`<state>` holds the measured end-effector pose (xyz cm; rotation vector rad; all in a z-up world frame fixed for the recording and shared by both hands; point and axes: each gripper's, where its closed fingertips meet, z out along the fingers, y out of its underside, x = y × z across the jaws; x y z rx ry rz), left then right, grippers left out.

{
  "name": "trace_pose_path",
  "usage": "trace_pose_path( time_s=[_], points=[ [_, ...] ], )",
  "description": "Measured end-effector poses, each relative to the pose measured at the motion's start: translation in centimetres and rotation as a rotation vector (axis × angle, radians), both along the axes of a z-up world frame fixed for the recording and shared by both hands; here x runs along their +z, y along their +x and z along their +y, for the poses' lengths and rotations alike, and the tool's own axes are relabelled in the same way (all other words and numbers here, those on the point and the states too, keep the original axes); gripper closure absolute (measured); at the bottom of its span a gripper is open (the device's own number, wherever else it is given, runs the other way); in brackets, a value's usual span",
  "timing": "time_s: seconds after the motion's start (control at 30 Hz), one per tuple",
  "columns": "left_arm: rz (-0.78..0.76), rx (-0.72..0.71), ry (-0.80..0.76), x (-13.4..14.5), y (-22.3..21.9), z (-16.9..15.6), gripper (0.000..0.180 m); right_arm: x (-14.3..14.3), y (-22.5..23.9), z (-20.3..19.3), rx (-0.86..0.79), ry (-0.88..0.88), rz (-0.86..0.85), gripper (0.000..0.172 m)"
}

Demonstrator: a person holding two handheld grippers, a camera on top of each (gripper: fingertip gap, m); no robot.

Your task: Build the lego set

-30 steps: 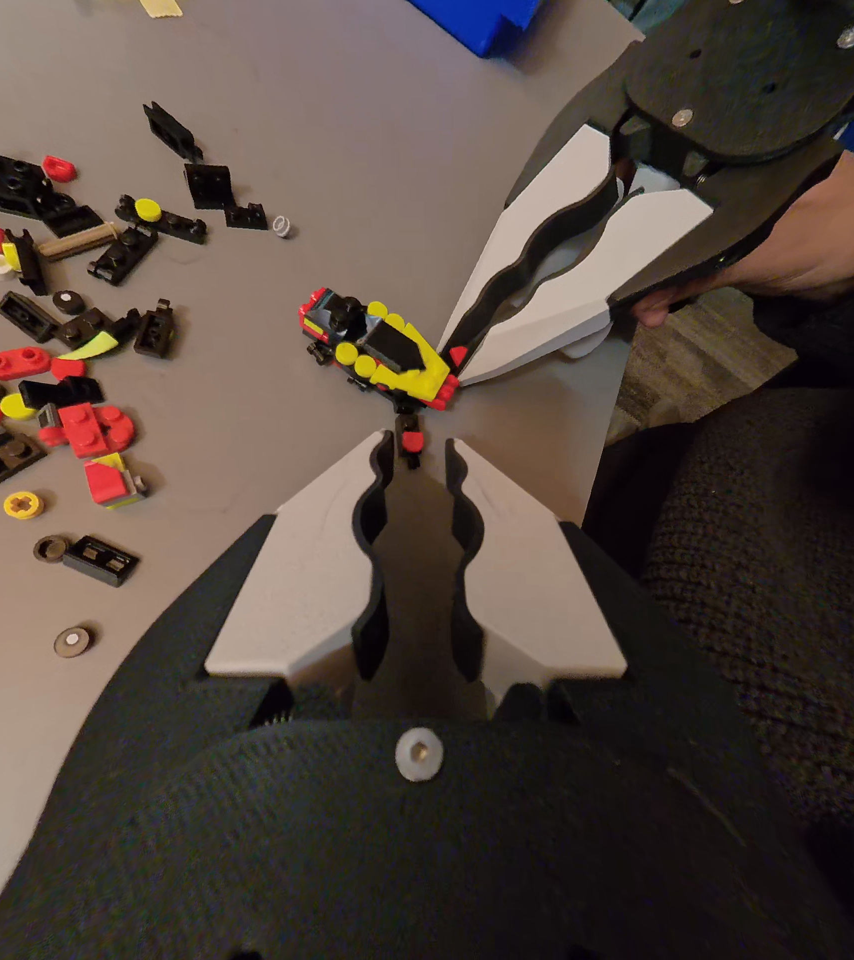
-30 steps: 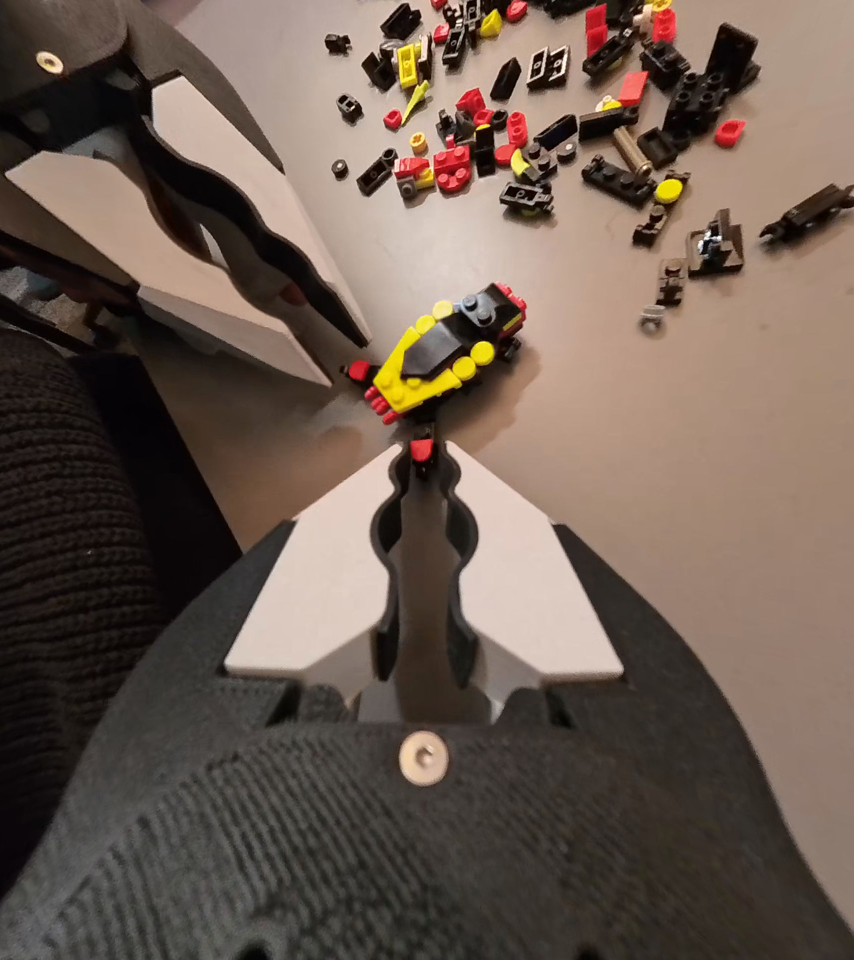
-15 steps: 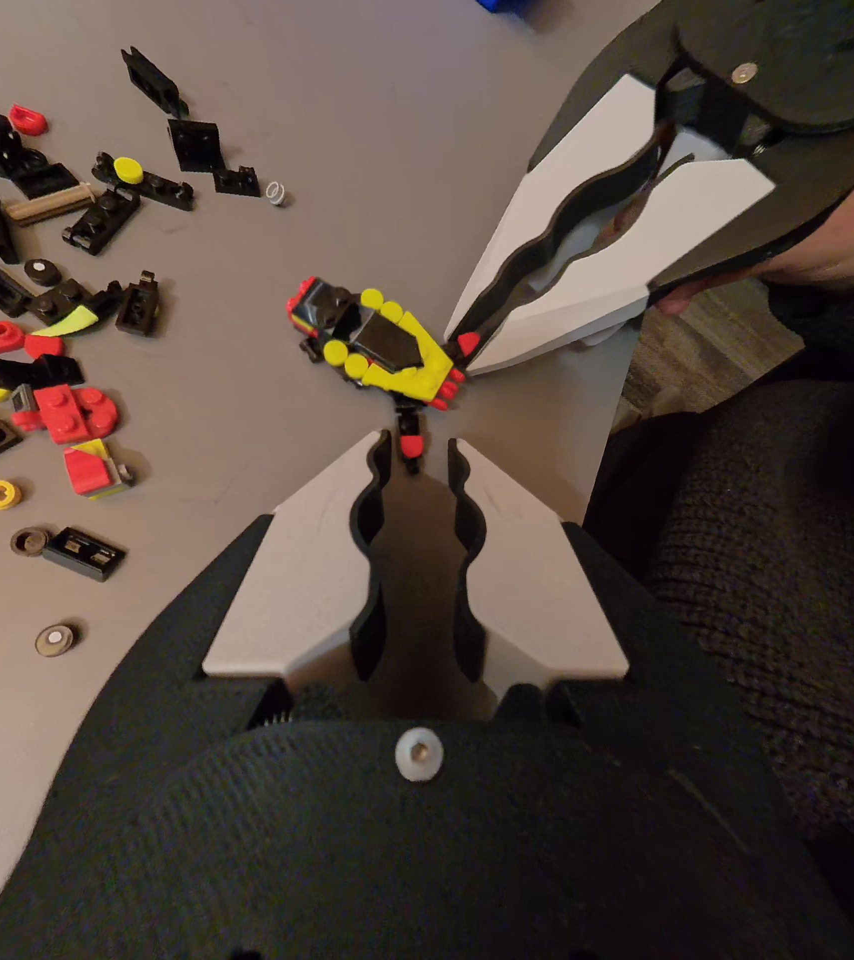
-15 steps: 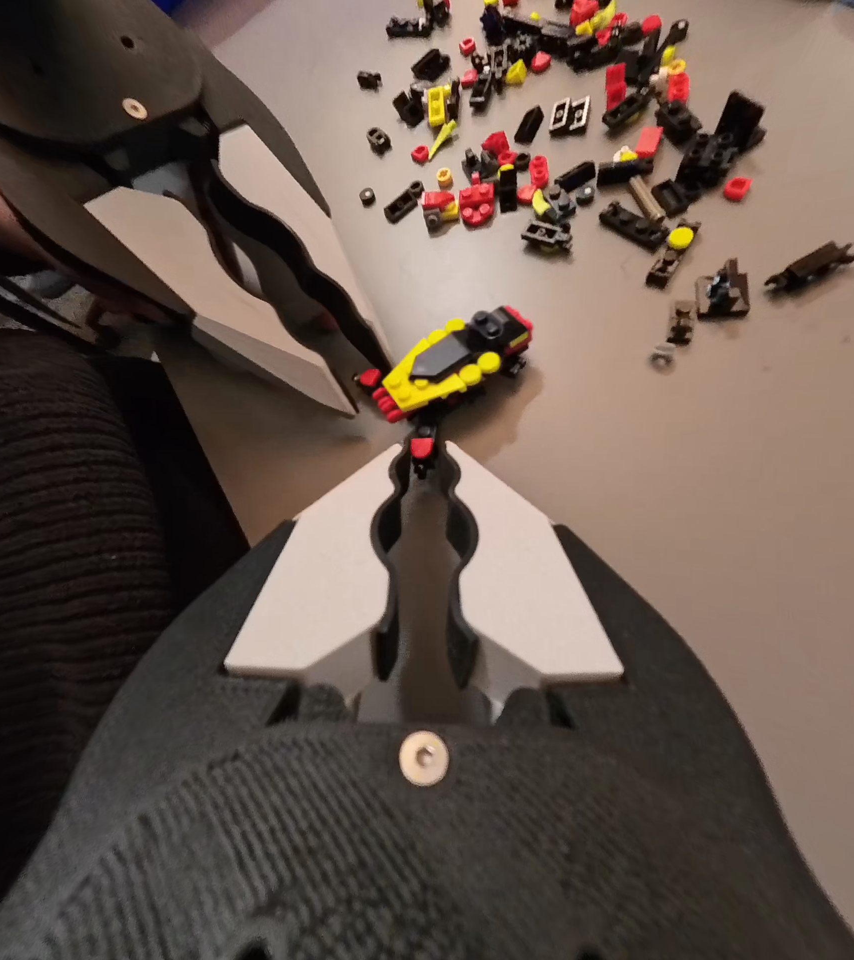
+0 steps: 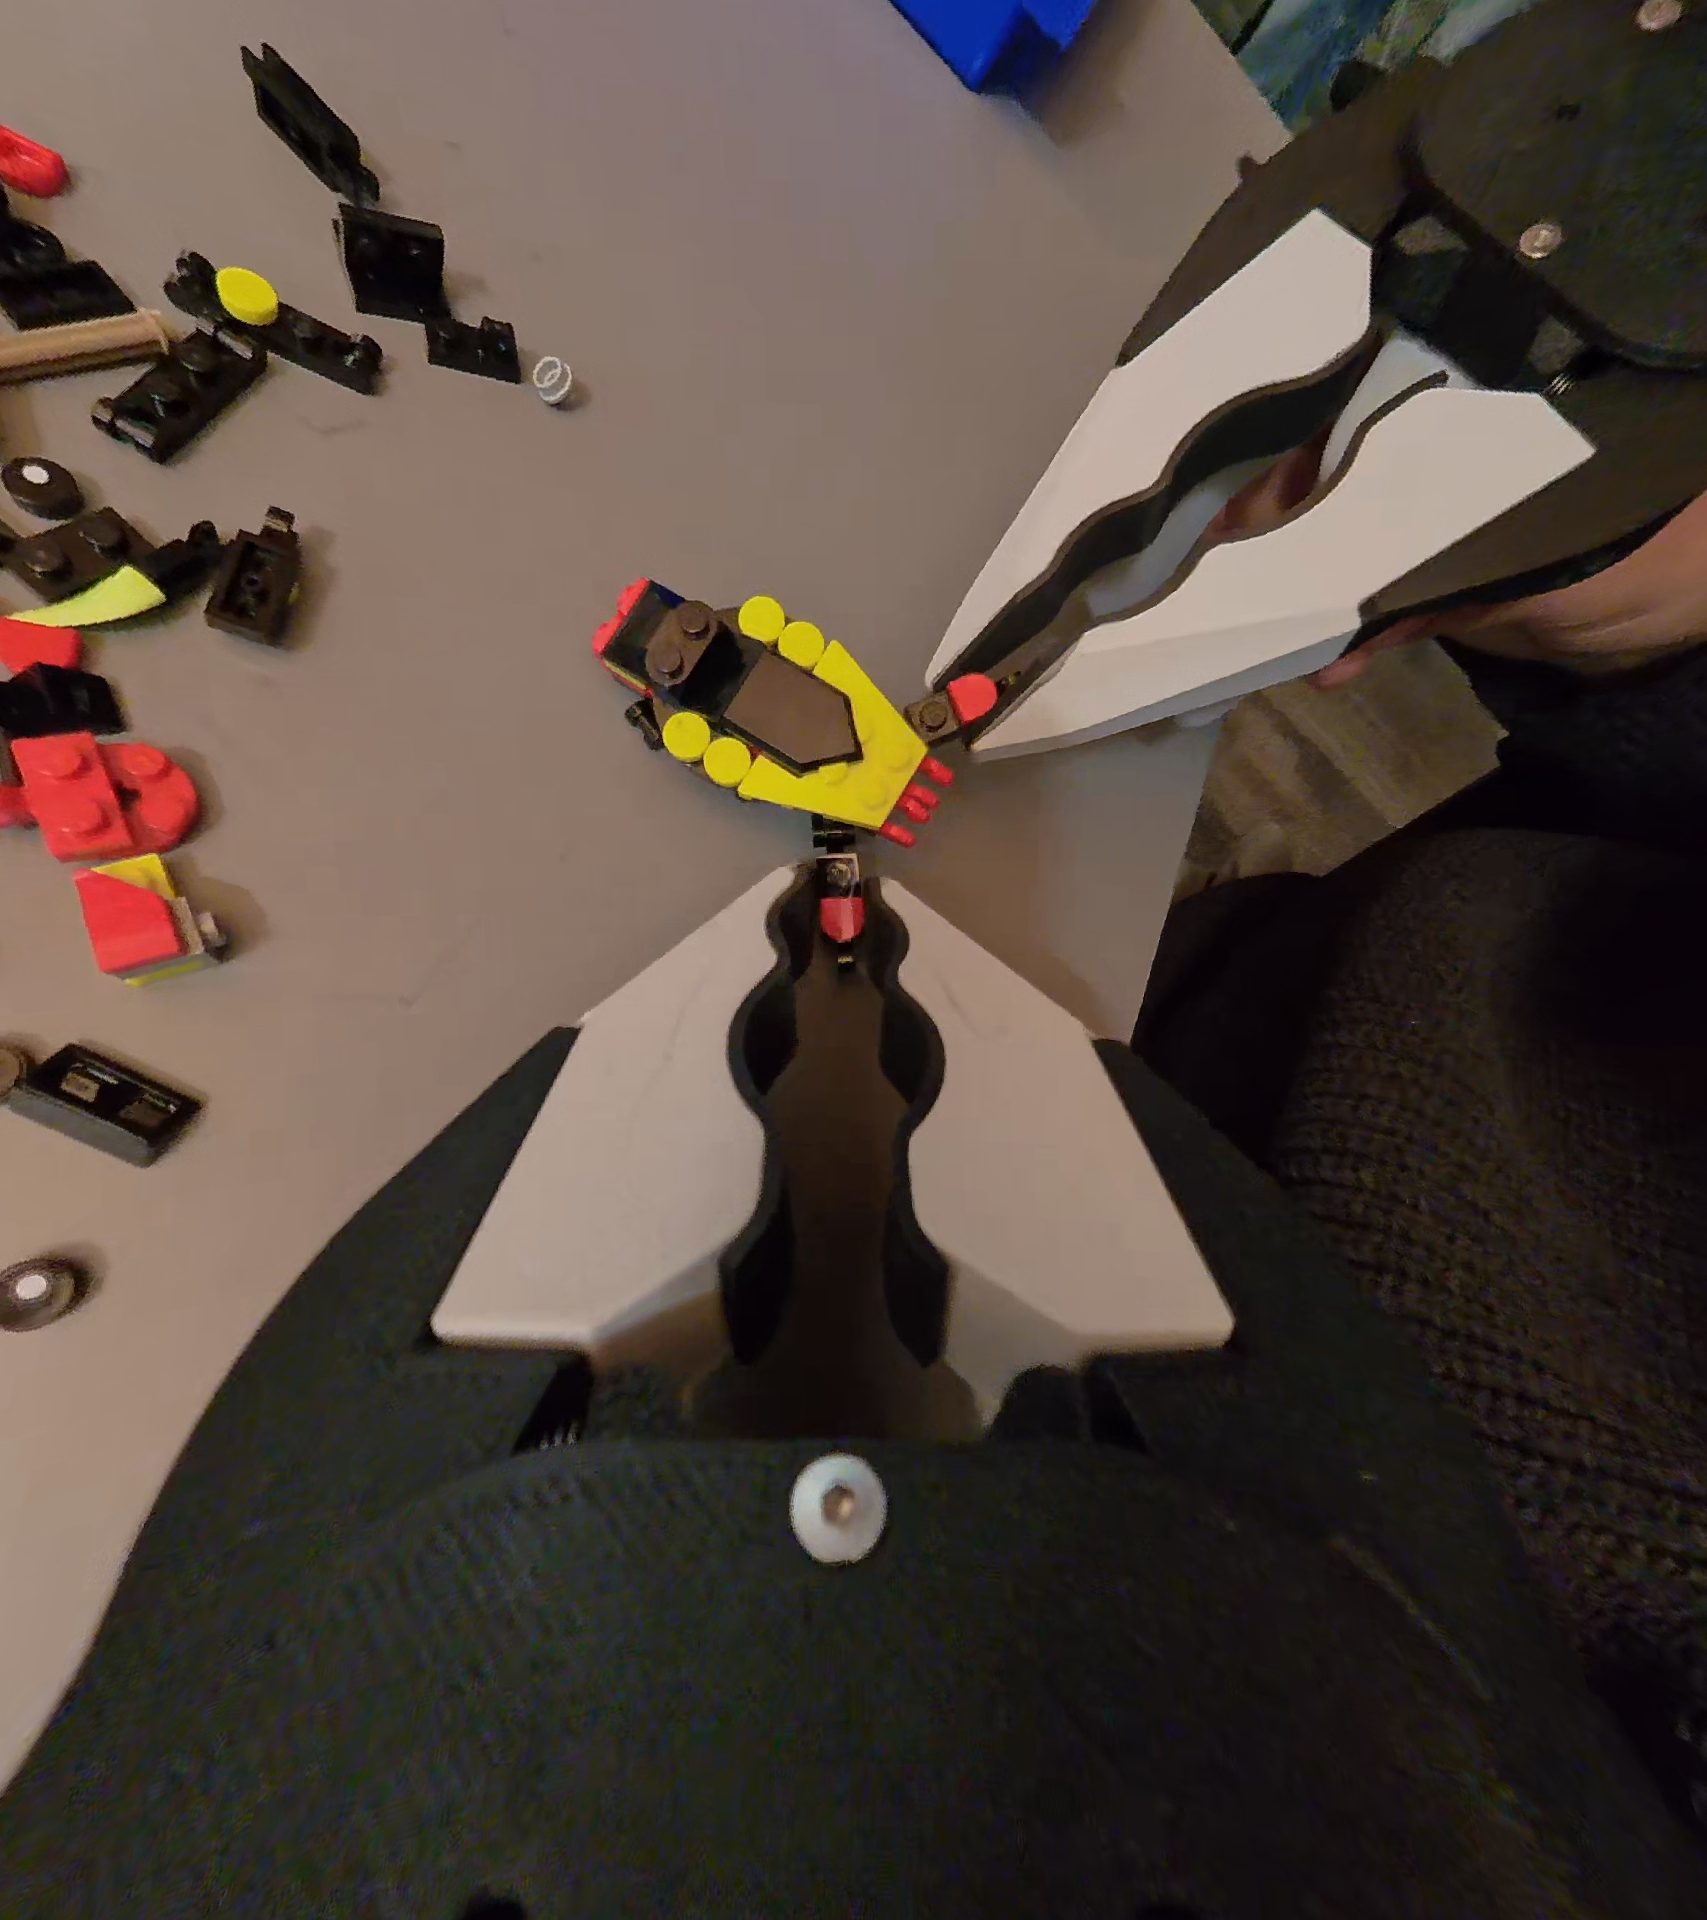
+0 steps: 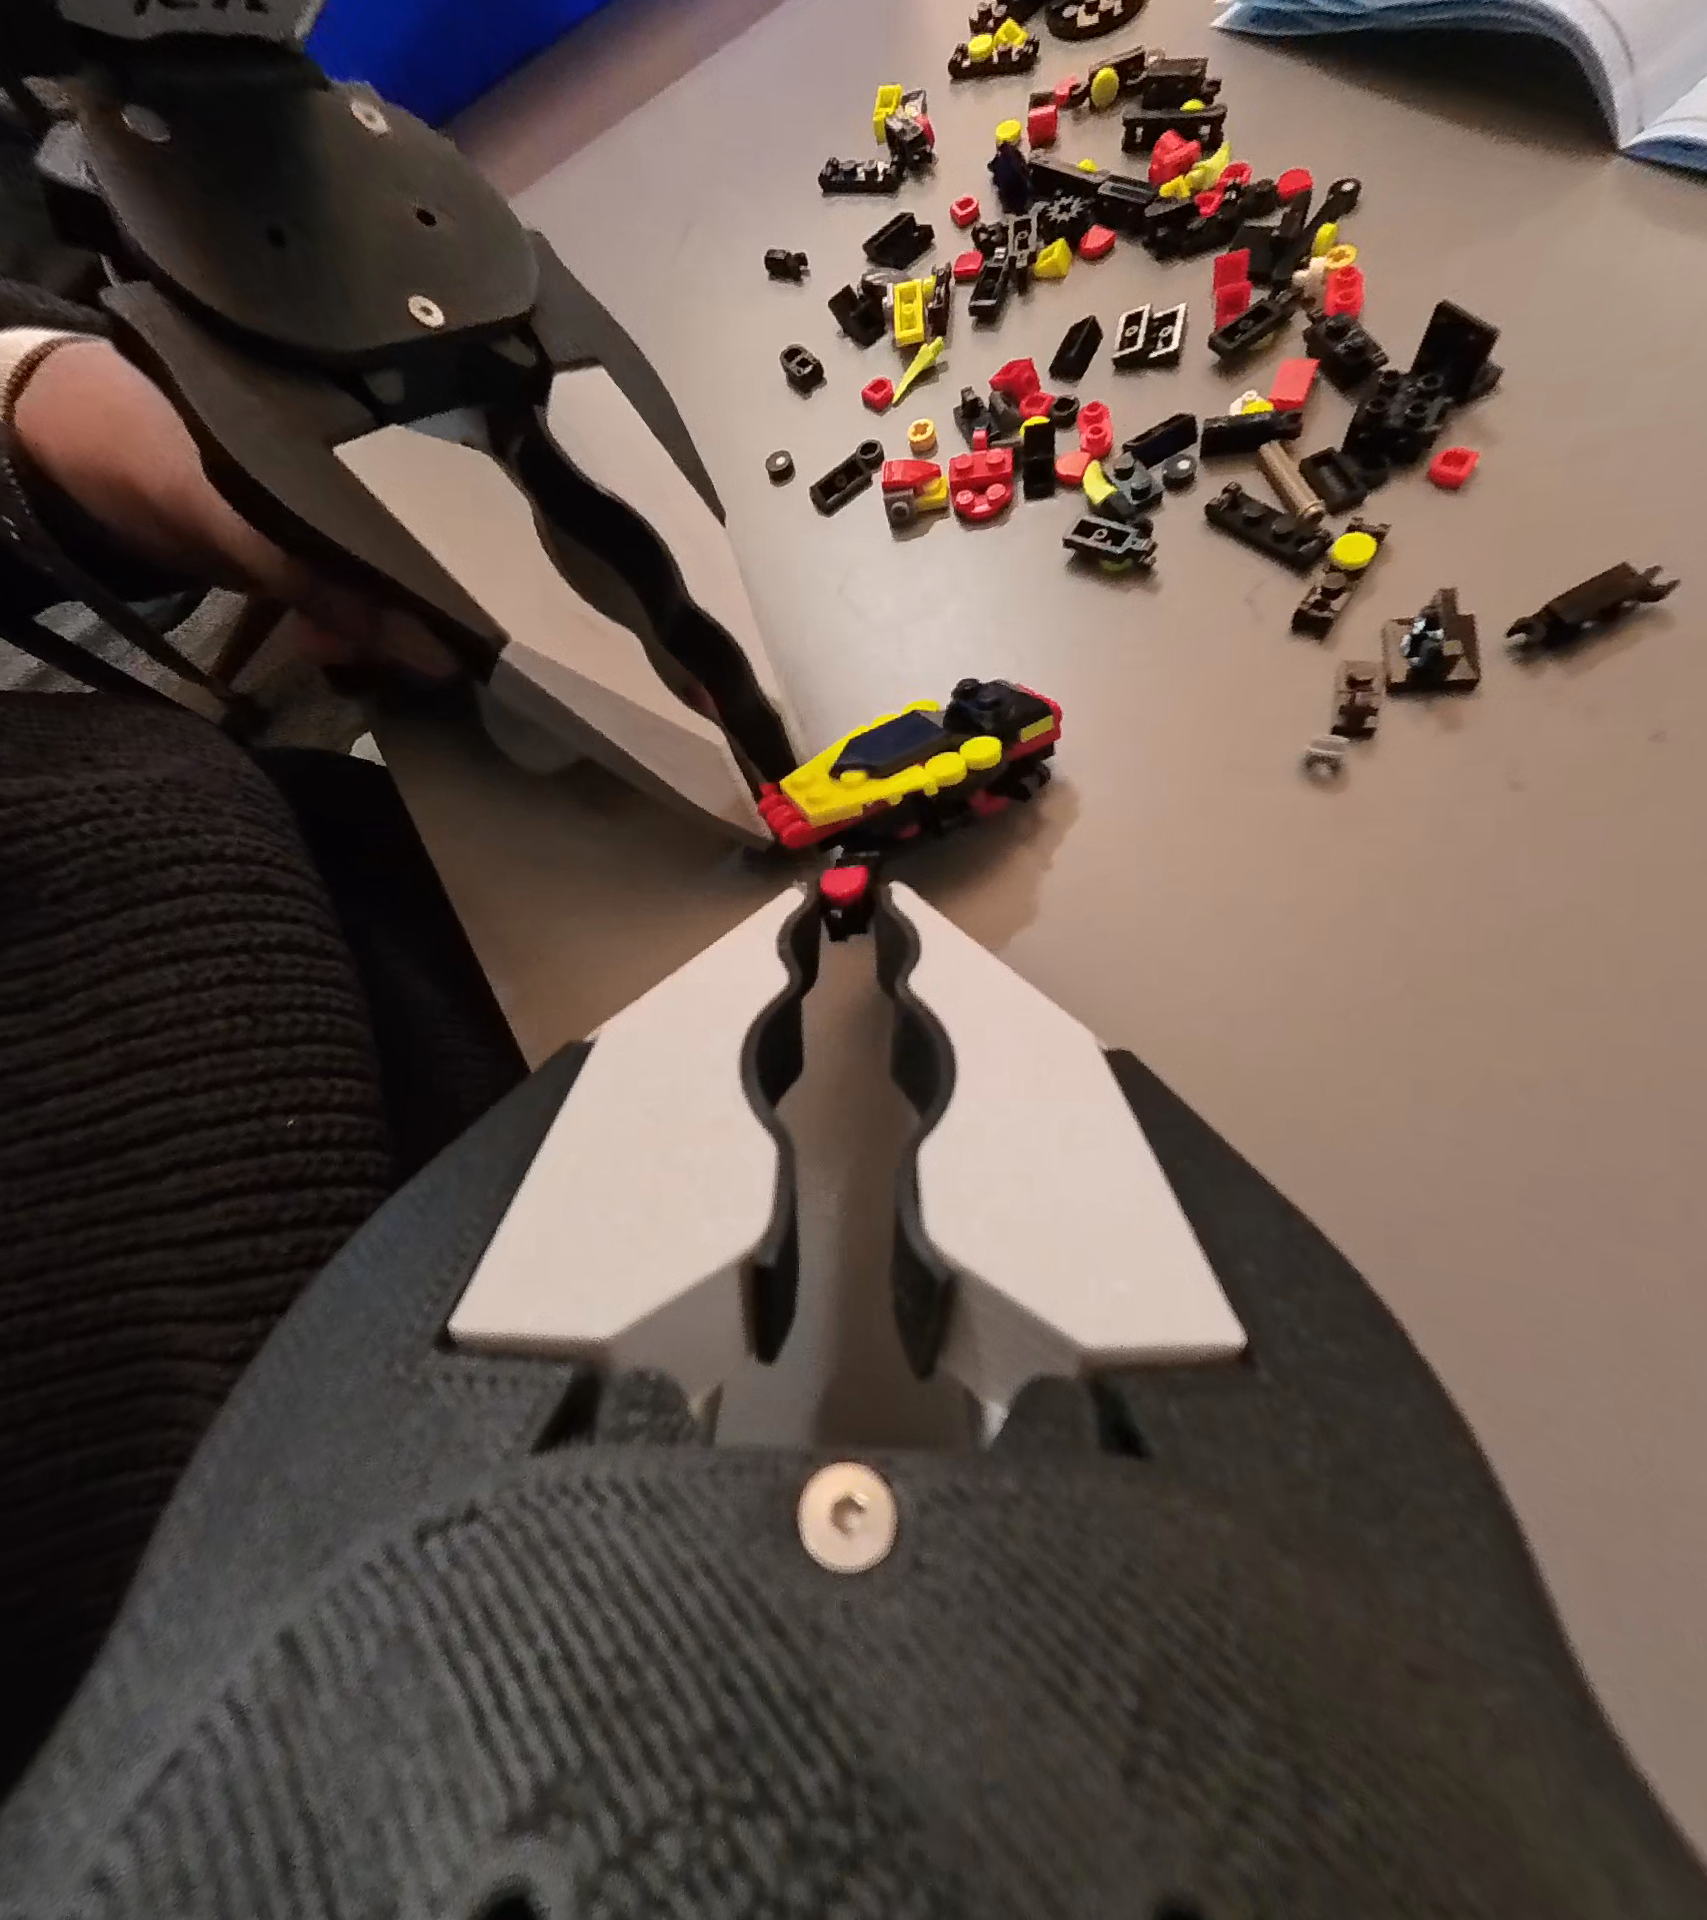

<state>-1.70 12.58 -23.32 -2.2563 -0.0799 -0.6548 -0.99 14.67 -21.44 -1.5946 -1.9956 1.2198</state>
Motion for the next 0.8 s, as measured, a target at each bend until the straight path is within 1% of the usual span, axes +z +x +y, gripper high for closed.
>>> trace_pose_path(
  time_s=[0.2,0.3,0.8],
  points=[
    [-0.132,0.04,0.009,0.5,-0.3,0.2,0.173,-0.1,0.1,0.2,-0.007,0.003,-0.006,0.164],
    [-0.174,0.052,0.013,0.8,-0.4,0.2,0.173,-0.3,0.1,0.2,-0.007,0.004,-0.016,0.164],
    [-0.201,0.036,0.064,1.9,-0.1,0.4,0.171,-1.6,0.5,0.3,-0.006,0.004,-0.081,0.165]
  ],
)
